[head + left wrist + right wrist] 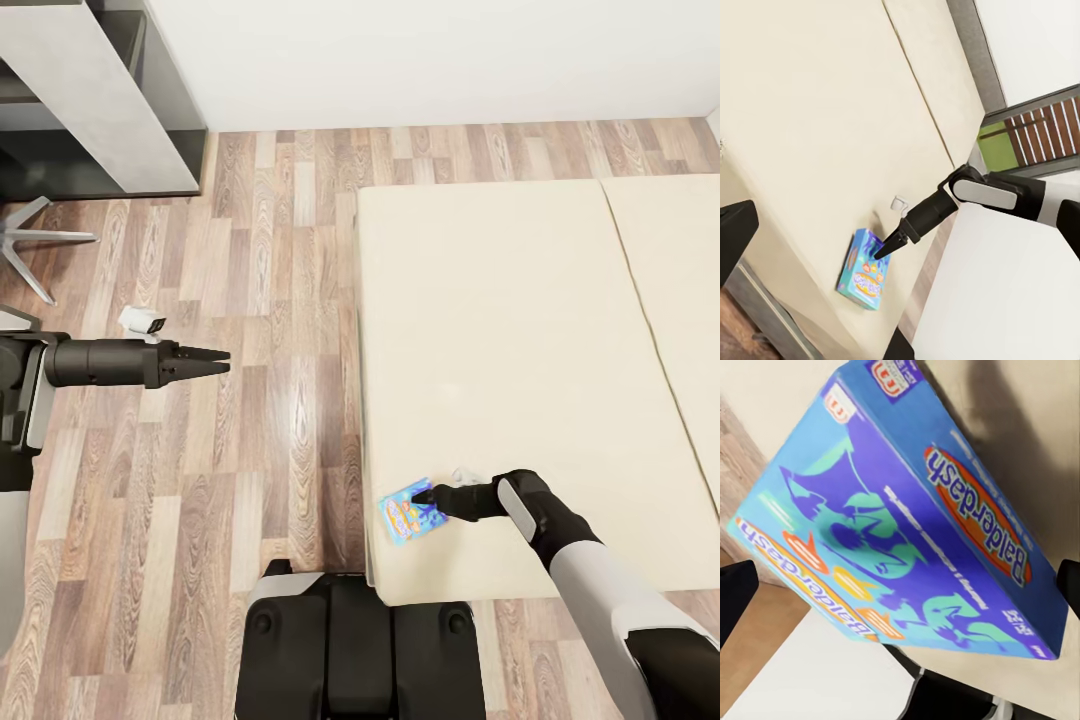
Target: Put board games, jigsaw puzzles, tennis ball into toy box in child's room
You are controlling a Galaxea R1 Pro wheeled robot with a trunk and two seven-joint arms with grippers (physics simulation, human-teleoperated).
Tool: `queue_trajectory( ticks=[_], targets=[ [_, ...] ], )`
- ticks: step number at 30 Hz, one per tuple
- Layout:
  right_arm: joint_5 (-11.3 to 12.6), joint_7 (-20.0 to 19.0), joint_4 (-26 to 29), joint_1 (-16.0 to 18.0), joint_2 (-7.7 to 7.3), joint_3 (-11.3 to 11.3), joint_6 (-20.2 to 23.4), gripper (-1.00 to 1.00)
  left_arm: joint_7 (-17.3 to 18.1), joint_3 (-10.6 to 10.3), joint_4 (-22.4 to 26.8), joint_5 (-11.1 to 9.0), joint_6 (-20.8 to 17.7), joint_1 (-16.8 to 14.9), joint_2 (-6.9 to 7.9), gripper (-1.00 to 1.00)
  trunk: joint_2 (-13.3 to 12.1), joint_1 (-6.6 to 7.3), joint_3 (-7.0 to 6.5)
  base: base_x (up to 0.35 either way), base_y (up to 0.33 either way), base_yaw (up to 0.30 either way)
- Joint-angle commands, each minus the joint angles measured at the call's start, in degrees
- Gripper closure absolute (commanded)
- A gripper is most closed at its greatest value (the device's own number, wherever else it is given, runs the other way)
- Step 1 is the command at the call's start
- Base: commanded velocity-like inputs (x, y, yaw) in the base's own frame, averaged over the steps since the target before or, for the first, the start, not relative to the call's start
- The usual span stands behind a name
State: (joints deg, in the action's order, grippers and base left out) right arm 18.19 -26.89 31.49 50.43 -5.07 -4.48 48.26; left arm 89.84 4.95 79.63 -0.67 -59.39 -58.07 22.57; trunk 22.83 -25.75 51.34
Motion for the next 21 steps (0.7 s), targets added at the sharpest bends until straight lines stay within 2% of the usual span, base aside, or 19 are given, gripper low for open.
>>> queue_trajectory(
  ticks=[1, 21],
  targets=[
    [0.09, -0.1, 0.06, 0.02, -0.05, -0.27, 0.16, -1.0, 0.16, -0.02, 0.0, -0.03, -0.61, -0.02, 0.02, -1.0, 0.09, -0.03, 0.06, 0.0, 0.096, 0.0],
    [0.09, -0.1, 0.06, 0.02, 0.06, -0.27, 0.16, -1.0, 0.16, 0.0, 0.0, -0.03, -0.61, -0.02, 0.02, -1.0, 0.09, -0.03, 0.06, 0.0, 0.033, 0.0]
  ],
)
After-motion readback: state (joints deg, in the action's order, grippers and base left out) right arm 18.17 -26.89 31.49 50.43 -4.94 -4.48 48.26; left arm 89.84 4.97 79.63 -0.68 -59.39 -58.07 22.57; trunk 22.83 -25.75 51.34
